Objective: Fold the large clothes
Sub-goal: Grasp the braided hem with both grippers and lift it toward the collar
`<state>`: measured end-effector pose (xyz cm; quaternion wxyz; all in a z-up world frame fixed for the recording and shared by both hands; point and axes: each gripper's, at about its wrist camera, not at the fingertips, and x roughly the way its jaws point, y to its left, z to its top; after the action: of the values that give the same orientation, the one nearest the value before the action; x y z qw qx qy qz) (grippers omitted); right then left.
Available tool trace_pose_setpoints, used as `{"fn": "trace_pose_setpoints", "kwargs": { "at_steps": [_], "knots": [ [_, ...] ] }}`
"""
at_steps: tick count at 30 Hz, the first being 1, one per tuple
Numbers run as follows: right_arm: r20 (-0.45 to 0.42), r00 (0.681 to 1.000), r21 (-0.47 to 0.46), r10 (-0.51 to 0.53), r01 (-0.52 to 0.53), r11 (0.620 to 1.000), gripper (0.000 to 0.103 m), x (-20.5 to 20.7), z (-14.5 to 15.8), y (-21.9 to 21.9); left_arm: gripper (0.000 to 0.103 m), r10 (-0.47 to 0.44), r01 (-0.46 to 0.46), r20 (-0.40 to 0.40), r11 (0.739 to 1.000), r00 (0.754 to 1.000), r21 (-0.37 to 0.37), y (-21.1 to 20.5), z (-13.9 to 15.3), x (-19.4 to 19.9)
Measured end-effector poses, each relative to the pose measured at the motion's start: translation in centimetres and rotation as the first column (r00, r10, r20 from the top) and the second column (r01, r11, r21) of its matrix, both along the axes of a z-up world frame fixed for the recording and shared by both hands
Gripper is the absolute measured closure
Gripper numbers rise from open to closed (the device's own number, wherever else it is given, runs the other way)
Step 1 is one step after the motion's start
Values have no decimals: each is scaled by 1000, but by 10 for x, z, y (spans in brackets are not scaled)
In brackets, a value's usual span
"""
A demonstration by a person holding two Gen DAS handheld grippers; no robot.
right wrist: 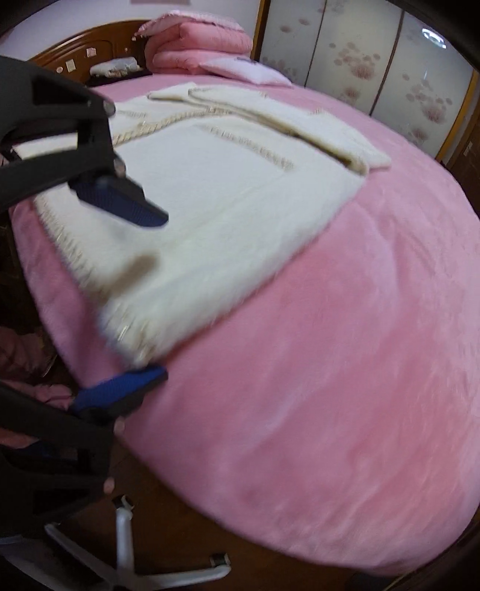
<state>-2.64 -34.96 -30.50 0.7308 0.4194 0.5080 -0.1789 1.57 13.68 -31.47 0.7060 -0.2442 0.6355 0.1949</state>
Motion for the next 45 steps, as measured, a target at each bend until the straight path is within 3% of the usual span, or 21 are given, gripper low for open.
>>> {"fn": "trace_pose_setpoints", "kwargs": {
  "at_steps": [1, 2, 5, 8, 16, 18, 19, 21, 23, 25, 27, 31, 36, 39, 45],
  "knots": [
    [22, 1000, -17, 16, -15, 1000, 59, 3, 2, 0, 18, 23, -23, 16, 1000, 1000, 4, 5, -1, -1],
    [51, 998, -42, 43, -40, 998, 84, 7, 7, 4, 18, 40, -41, 25, 999, 999, 13, 7, -1, 0],
    [137, 983, -92, 121, -109, 990, 85, 16, 25, 20, 18, 93, -97, 72, 993, 993, 65, 17, -2, 1],
    [211, 966, -62, 147, -137, 989, 85, 18, 40, 33, 18, 103, -113, 84, 985, 991, 128, 26, -8, 8],
    [386, 921, 166, -48, -18, 986, 86, 27, 74, 22, 18, 55, -85, 149, 975, 987, 206, 44, -18, 26],
    [404, 914, 162, -47, -21, 986, 86, 36, 87, 20, 29, 49, -83, 174, 976, 984, 199, 44, -16, 27],
    [412, 910, 155, -36, -31, 987, 86, 41, 93, 19, 30, 53, -87, 178, 978, 983, 188, 44, -15, 27],
    [417, 909, 149, -14, -53, 987, 86, 51, 101, 23, 45, 74, -102, 177, 983, 981, 153, 44, -14, 27],
    [419, 908, 142, 13, -79, 987, 86, 56, 105, 24, 50, 109, -129, 174, 985, 979, 111, 47, -11, 27],
    [424, 905, 130, 38, -102, 986, 86, 59, 109, 26, 63, 141, -156, 177, 985, 974, 76, 49, -10, 28],
    [437, 898, 131, 52, -121, 984, 86, 60, 114, 28, 82, 156, -165, 196, 986, 968, 35, 45, -5, 37],
    [466, 883, 166, 63, -157, 974, 86, 67, 118, 27, 84, 99, -117, 268, 992, 958, 51, 26, 20, 47],
    [514, 854, 201, 84, -215, 956, 86, 86, 129, 18, 85, 82, -89, 410, 996, 909, -3, 14, 76, 77],
    [543, 835, 198, 92, -234, 952, 86, 98, 136, 14, 86, 55, -28, 512, 998, 857, -60, 4, 108, 97],
    [614, 787, 176, 62, -213, 961, 86, 131, 152, 5, 86, -23, 61, 661, 998, 750, -35, -9, 166, 158]
  ]
}}
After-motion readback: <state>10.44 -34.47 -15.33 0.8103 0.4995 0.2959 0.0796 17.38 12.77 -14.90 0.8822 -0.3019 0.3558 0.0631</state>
